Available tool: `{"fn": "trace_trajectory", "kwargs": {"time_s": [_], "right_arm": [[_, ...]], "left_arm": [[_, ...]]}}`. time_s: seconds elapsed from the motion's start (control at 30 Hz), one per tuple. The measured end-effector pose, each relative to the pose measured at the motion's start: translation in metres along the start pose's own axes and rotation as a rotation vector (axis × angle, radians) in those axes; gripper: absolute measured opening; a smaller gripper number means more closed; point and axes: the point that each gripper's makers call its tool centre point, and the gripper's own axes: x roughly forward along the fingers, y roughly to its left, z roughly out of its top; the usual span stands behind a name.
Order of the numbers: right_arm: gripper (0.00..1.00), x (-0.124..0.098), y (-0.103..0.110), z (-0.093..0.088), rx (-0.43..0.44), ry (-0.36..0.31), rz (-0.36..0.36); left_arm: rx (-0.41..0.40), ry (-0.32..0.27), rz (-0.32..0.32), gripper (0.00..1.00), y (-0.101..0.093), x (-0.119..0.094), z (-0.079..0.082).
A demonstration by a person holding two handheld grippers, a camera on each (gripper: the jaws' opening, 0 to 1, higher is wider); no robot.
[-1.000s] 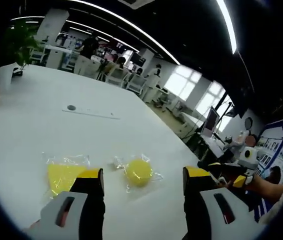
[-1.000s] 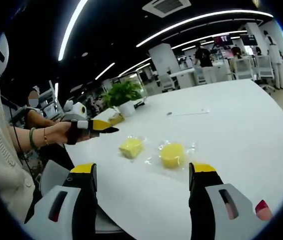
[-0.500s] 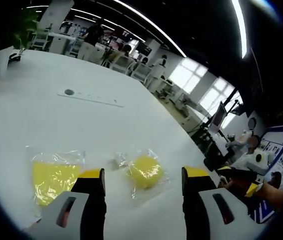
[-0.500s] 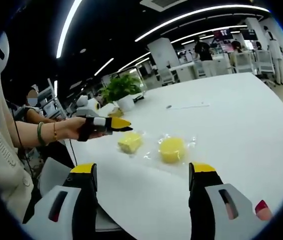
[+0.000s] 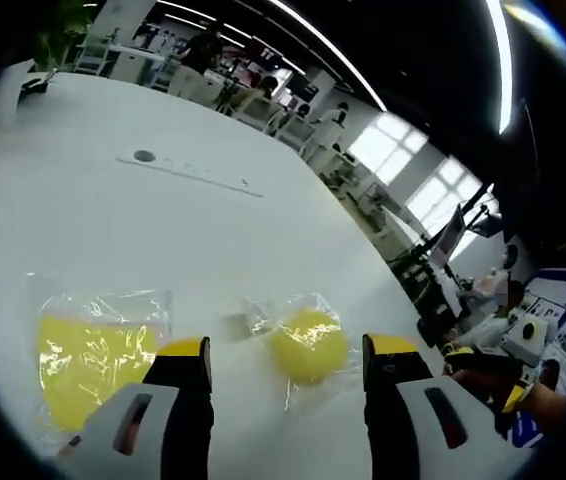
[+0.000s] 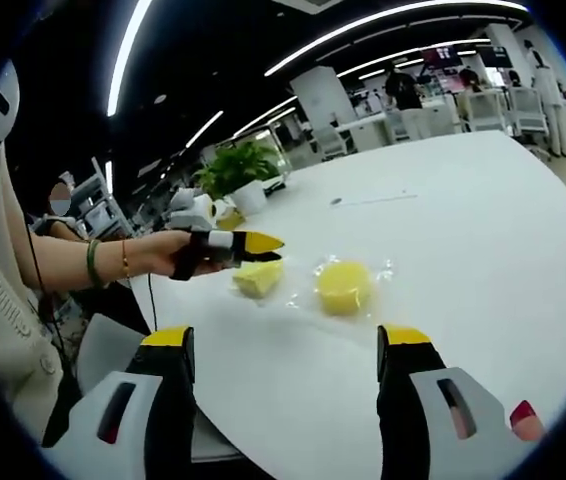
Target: Compare the silicone blocks by pressing each to a similar depth, holding the contact briefly, and releasing to observe deformation and rebound differences across the visible hardness samples.
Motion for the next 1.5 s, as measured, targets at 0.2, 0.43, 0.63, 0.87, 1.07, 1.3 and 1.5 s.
{"fn": "trace_trajectory", "kwargs": {"time_s": [0.2, 0.43, 0.63, 0.87, 1.07, 1.3, 1.5], "right_arm": [[0.68, 0.000, -0.007, -0.001, 0.013, 0.009, -0.013], [0.68, -0.001, -0.015, -0.002, 0.028, 0.015, -0.021], [0.68, 0.003, -0.014, 0.004, 0.043, -0.012, -0.007], [0.67, 0.005, -0.014, 0.004, 0.045, -0.016, 0.000], [0.66, 0.003, -0.020, 0.001, 0.053, -0.009, -0.013], [0.66, 0.003, -0.023, -0.003, 0.059, -0.004, -0.014], [0.65, 0.005, -0.024, -0.005, 0.061, -0.001, -0.012]], "left_arm": [[-0.029, 0.021, -0.004, 0.59, 0.004, 0.020, -0.004], [-0.078, 0.028, -0.024, 0.54, 0.004, 0.038, -0.005], [-0.114, 0.034, -0.038, 0.51, 0.004, 0.049, -0.007], [-0.173, 0.037, -0.057, 0.46, 0.003, 0.062, -0.008], [-0.215, 0.027, -0.053, 0.37, 0.006, 0.069, -0.008], [-0.212, 0.044, -0.015, 0.29, 0.013, 0.073, -0.013], [-0.228, 0.061, 0.007, 0.23, 0.014, 0.085, -0.017]]}}
